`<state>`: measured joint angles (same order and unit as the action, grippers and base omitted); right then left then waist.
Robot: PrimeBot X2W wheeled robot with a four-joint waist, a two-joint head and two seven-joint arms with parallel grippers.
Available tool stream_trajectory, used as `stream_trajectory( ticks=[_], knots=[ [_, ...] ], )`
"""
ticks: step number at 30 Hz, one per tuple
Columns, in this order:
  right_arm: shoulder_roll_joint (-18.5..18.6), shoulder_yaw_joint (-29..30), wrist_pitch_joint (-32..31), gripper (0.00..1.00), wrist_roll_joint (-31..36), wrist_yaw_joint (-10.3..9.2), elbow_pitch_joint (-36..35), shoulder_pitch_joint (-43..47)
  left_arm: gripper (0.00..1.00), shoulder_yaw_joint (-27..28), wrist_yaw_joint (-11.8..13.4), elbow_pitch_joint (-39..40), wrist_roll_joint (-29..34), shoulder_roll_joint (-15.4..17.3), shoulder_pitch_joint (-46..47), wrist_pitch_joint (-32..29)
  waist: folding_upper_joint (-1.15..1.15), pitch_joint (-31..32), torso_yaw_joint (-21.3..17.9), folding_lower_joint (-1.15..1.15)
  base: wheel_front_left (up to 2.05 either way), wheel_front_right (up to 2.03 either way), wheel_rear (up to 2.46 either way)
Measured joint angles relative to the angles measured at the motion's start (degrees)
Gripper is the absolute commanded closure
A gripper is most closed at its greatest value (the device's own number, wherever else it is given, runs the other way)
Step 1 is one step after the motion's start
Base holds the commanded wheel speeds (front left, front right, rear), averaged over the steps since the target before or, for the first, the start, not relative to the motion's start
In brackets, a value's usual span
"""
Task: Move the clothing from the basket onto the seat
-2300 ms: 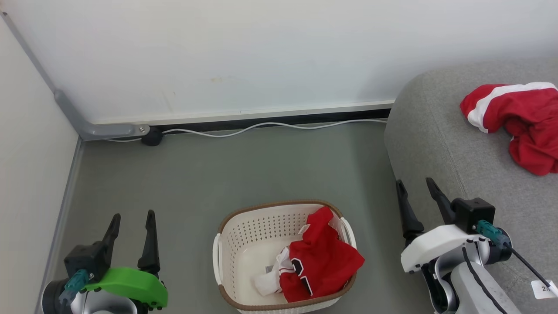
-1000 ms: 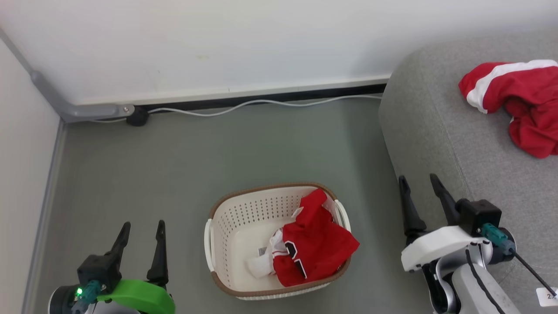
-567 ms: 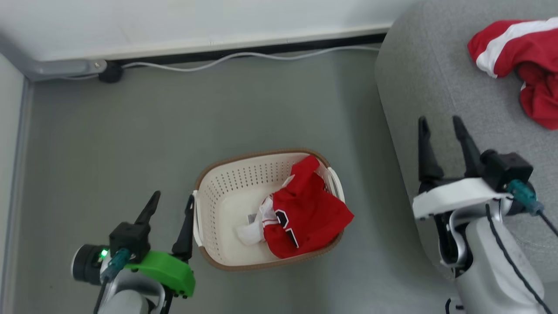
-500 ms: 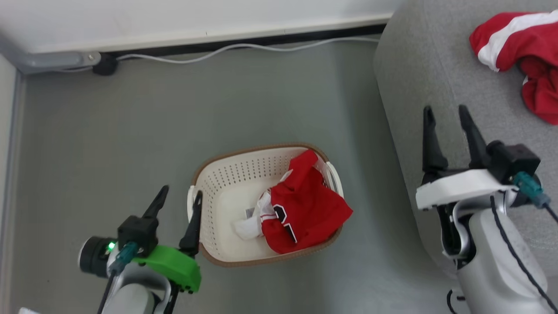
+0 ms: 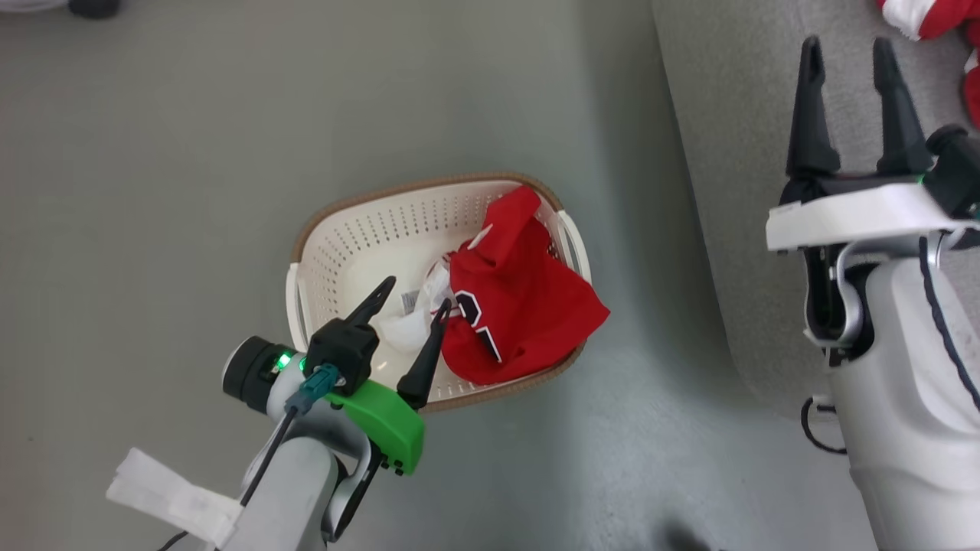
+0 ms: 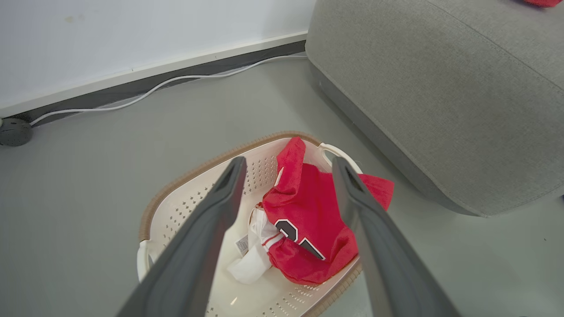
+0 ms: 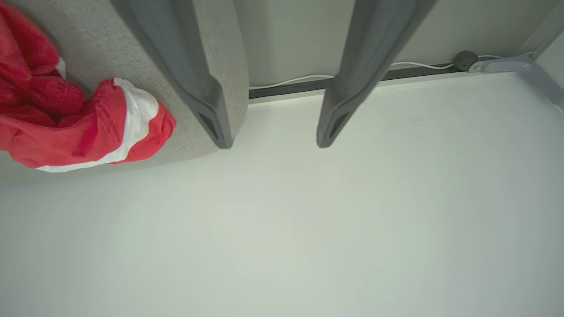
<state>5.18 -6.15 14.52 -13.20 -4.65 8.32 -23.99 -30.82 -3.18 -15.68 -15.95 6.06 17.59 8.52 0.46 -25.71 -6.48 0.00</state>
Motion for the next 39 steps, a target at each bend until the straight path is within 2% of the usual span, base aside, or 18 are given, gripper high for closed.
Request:
stream_trajectory(
  ticks=[13, 23, 30, 39],
  knots=[
    [0.3, 0.49, -0.29, 0.0, 0.0, 0.01, -0.96, -13.03, 0.0, -7.11, -2.78, -3.44, 3.85, -0.94, 8.17, -2.0, 0.0, -10.7, -1.02, 0.0, 0.0, 0.0, 0.0],
    [-0.14, -0.25, -0.69, 0.0, -0.41, 0.25, -0.57, -21.46, 0.0, -12.55, -3.45, -5.53, 6.76, -1.18, 14.16, -3.18, 0.0, -18.85, -2.24, -0.01, 0.0, 0.0, 0.0],
    [-0.52, -0.47, -0.66, 0.0, -0.47, 0.29, 2.24, -24.04, 0.0, -15.69, -3.9, -8.47, 6.9, -1.2, 15.8, -2.9, 0.0, -23.2, -3.55, -0.01, 0.0, 0.0, 0.0],
    [-0.86, -1.27, -0.34, 0.0, -0.9, 0.58, 4.9, -26.21, 0.0, -18.44, -3.93, -11.46, 6.64, -1.42, 17.2, -1.65, 0.0, -25.43, -5.18, 0.0, 0.0, 0.0, 0.0]
  ],
)
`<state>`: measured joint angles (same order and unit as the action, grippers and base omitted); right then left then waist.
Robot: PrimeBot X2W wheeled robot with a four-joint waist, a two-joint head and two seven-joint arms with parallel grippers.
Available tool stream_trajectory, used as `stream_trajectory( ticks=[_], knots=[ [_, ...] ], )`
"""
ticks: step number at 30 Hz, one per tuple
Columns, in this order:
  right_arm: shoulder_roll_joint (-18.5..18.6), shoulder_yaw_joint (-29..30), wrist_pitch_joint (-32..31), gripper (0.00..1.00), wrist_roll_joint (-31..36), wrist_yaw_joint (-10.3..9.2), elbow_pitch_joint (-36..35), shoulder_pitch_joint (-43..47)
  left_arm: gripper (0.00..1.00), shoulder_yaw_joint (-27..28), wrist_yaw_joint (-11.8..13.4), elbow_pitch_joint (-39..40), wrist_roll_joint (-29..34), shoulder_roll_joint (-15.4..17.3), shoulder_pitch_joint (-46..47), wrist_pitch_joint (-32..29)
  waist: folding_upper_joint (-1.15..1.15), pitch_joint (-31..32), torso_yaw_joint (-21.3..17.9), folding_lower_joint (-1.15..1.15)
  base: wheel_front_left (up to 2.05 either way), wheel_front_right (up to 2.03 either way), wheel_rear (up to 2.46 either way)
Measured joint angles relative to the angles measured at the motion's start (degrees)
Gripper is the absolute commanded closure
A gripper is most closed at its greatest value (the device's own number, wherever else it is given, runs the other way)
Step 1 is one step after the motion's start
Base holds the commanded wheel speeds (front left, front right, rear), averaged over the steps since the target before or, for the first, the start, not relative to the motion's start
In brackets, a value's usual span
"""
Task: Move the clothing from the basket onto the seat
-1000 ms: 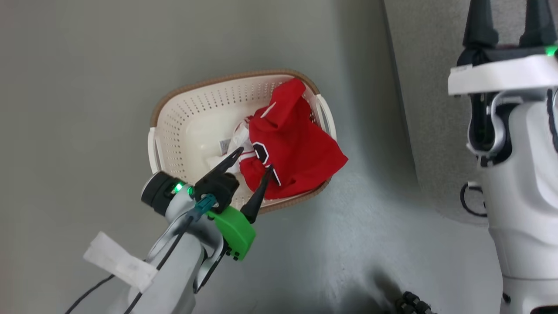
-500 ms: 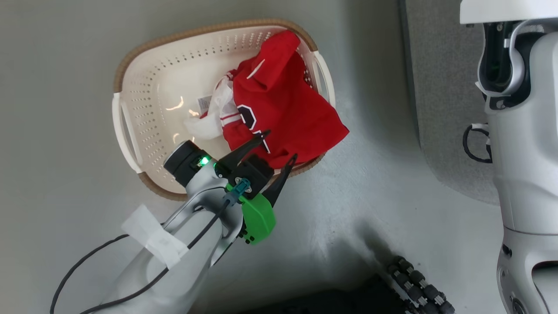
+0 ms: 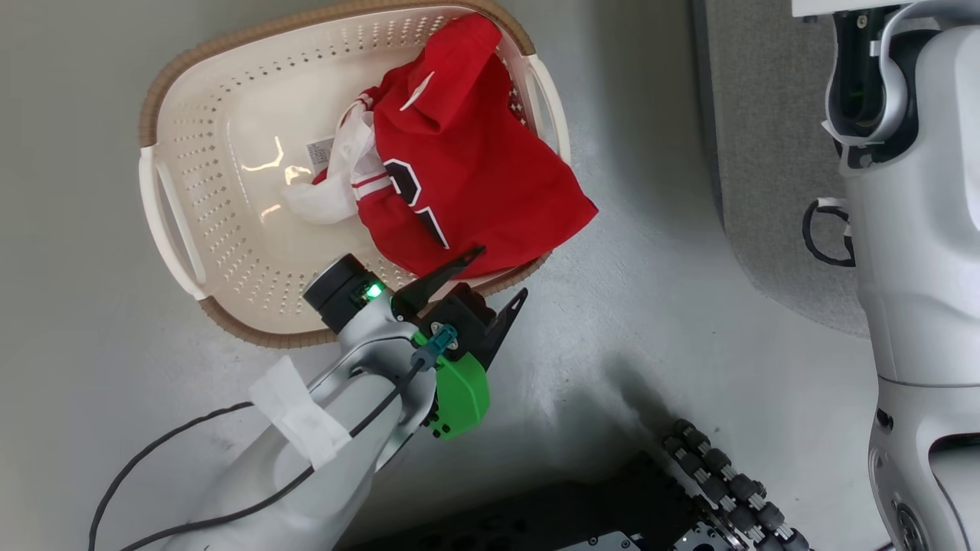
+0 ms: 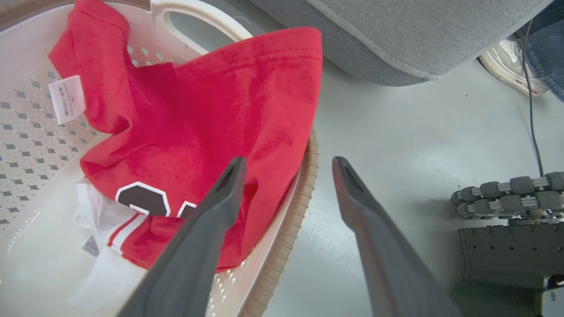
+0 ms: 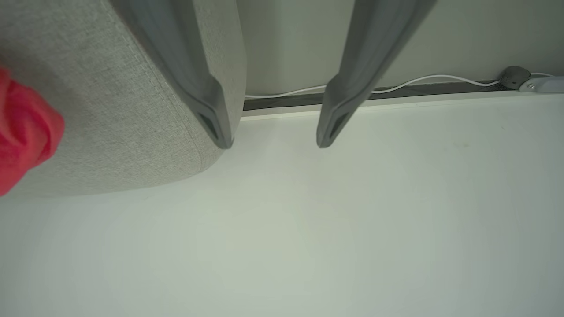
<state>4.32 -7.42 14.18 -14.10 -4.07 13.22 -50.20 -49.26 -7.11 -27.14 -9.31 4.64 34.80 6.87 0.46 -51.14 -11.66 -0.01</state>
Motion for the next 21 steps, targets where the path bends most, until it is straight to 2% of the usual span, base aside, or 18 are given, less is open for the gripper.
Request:
stream_trajectory(
  ticks=[21],
  knots=[
    [-0.78, -3.44, 0.41, 0.0, -0.59, 0.52, 2.7, -4.03, 0.0, -3.11, 0.0, -8.37, -1.55, -0.49, 6.1, 1.08, 0.0, -2.27, -3.34, 0.0, 0.0, 0.0, 0.0]
  ],
)
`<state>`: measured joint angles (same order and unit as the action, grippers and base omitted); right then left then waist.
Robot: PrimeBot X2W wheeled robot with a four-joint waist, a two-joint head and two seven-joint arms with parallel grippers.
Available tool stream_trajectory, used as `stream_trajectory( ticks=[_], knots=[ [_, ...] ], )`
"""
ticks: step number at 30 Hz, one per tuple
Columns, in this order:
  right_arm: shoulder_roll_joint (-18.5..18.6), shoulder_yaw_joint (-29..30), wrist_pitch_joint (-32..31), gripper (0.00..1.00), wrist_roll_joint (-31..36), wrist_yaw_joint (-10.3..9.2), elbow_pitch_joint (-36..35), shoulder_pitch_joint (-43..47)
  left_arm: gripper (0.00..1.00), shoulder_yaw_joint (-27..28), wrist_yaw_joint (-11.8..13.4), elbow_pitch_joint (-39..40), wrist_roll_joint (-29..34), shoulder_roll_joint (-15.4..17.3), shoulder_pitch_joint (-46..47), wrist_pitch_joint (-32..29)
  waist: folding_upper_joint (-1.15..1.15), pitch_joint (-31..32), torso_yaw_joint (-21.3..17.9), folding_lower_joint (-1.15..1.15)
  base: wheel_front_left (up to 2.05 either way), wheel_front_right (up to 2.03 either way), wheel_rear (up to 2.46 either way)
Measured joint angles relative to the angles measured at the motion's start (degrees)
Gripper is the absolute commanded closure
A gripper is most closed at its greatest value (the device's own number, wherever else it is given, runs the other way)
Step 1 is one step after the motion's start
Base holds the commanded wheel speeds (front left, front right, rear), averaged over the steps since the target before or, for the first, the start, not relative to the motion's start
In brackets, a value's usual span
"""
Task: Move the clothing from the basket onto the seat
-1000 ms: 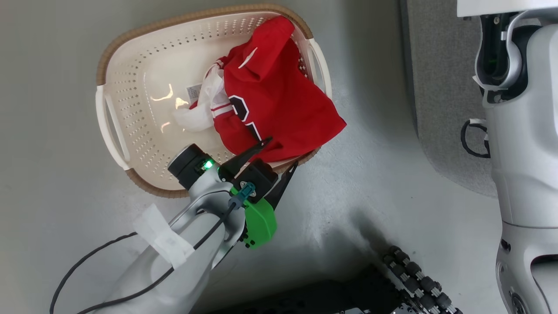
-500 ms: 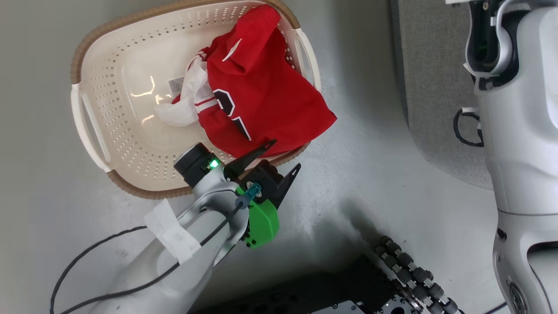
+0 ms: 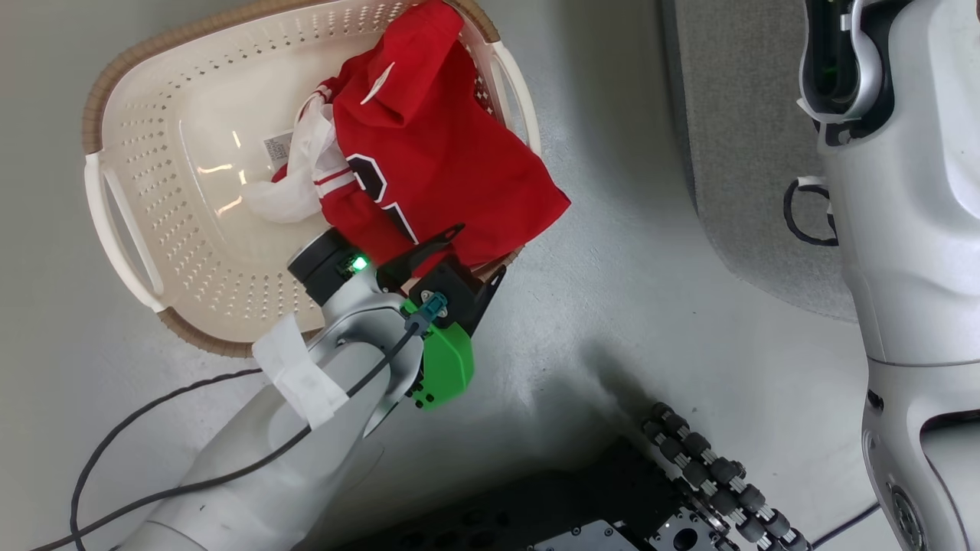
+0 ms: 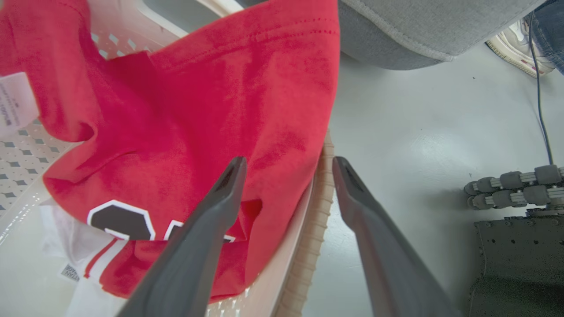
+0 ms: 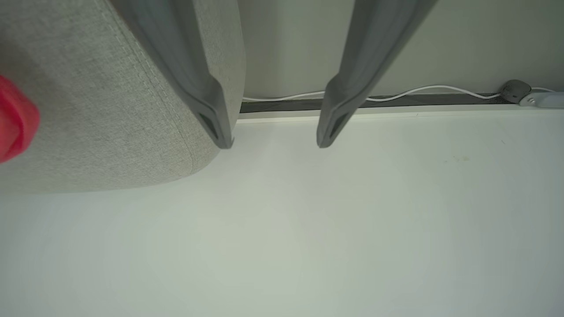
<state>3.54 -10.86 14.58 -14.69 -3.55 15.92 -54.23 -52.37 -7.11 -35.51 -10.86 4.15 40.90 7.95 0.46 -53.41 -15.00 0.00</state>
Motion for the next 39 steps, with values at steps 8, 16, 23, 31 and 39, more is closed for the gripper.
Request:
stream_trajectory(
  ticks=[8, 16, 23, 31, 39],
  knots=[
    [-0.04, -0.55, 0.0, 0.0, -0.46, -0.02, 0.24, -0.84, 0.0, -0.02, 0.0, -3.15, -1.57, -0.12, 1.78, 0.0, 0.0, -0.53, -0.76, 0.0, 0.0, 0.0, 0.0],
    [-0.07, -0.57, 0.0, 0.0, -0.53, -0.11, 0.22, -1.09, 1.0, -1.22, -0.01, -5.01, -2.19, -0.29, 2.96, 0.38, 0.0, -0.75, -1.13, 0.0, 0.0, 0.0, 0.0],
    [-0.12, -0.41, 0.0, 0.0, -0.51, -0.15, 0.51, -1.09, 1.0, -1.4, -0.01, -5.86, -3.64, -0.53, 3.77, 2.71, 0.0, 0.44, -0.93, 0.0, 0.0, 0.0, 0.0],
    [-0.12, -0.41, 0.01, 0.0, 0.15, -0.15, 1.74, -0.17, 1.0, 0.67, -0.01, -6.22, -6.28, -0.87, 4.91, 4.75, 0.0, 3.33, 0.07, 0.0, 0.0, 0.0, 0.0],
    [-0.13, -0.12, 0.01, 0.0, 0.65, -0.08, 3.5, 4.15, 1.0, 2.98, -0.01, -6.54, -8.69, -1.11, 4.94, 5.81, 0.0, 7.69, 1.61, 0.0, 0.0, 0.0, 0.0]
  ],
)
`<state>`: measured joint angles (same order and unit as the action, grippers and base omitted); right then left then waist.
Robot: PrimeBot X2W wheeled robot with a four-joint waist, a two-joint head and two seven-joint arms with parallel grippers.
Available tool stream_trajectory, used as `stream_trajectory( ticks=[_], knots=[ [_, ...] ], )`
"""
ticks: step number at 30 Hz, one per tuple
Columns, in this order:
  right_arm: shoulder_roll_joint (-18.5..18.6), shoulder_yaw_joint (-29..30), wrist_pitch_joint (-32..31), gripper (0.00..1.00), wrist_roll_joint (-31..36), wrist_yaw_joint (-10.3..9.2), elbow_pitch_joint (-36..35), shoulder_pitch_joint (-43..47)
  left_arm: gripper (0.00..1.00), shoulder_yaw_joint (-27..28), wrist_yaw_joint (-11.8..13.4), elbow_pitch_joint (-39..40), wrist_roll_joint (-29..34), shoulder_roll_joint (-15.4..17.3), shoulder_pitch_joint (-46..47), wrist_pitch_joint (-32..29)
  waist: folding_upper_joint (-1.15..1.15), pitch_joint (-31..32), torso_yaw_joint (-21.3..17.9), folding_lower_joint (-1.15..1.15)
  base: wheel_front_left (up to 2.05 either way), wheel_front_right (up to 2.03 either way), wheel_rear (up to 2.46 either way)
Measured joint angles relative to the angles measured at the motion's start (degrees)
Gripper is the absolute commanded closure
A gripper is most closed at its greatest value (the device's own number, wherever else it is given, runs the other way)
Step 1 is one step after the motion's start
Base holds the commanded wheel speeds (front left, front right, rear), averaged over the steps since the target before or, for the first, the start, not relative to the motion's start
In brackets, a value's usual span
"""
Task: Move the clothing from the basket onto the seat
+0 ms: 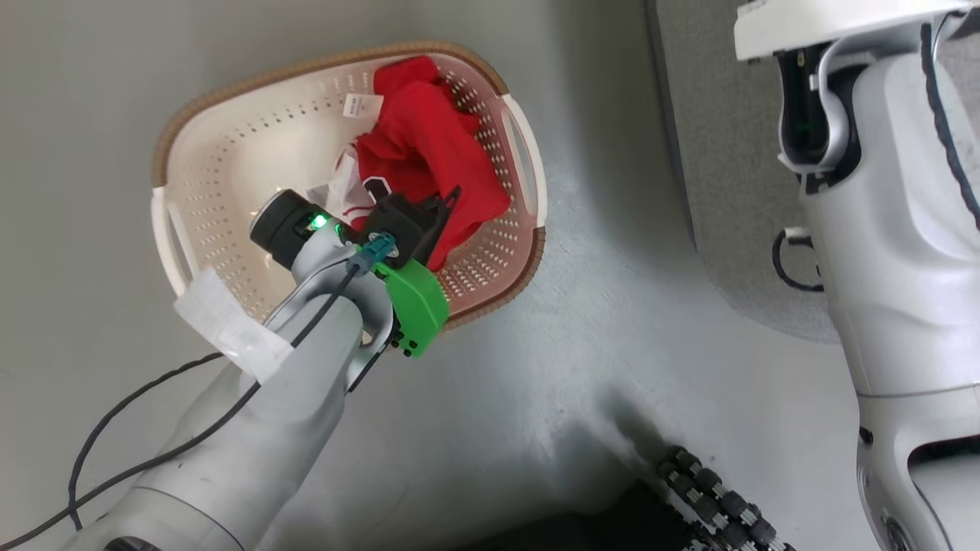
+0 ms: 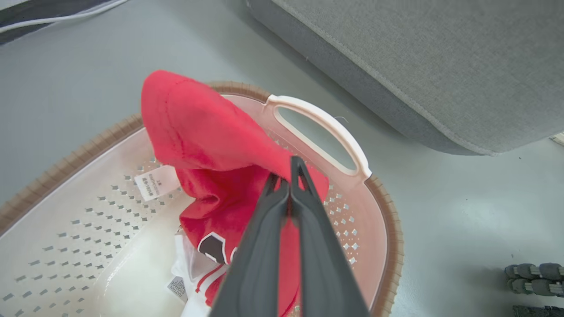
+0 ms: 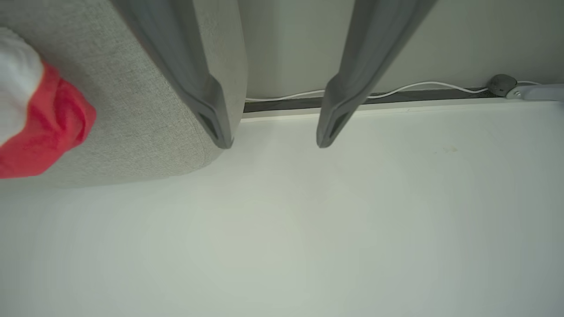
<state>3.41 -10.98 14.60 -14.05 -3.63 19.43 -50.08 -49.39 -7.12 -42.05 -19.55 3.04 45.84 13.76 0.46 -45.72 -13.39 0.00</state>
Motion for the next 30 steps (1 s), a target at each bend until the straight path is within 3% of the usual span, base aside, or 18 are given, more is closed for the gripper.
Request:
stream_trajectory(
  ticks=[21, 30],
  knots=[
    [1.0, 2.67, -0.01, 0.0, 0.77, 0.27, 5.49, 14.06, 1.0, 8.36, 0.16, 7.49, -7.0, -0.66, -0.14, 0.52, 0.0, 15.78, 5.95, 0.0, 0.0, 0.0, 0.0],
    [0.93, 2.68, -0.01, 0.0, 1.02, 1.07, 7.65, 20.18, 1.0, 12.16, 1.18, 9.84, -6.99, -0.86, -0.19, 0.52, 0.0, 23.14, 8.46, 0.0, 0.0, 0.0, 0.0]
  ],
)
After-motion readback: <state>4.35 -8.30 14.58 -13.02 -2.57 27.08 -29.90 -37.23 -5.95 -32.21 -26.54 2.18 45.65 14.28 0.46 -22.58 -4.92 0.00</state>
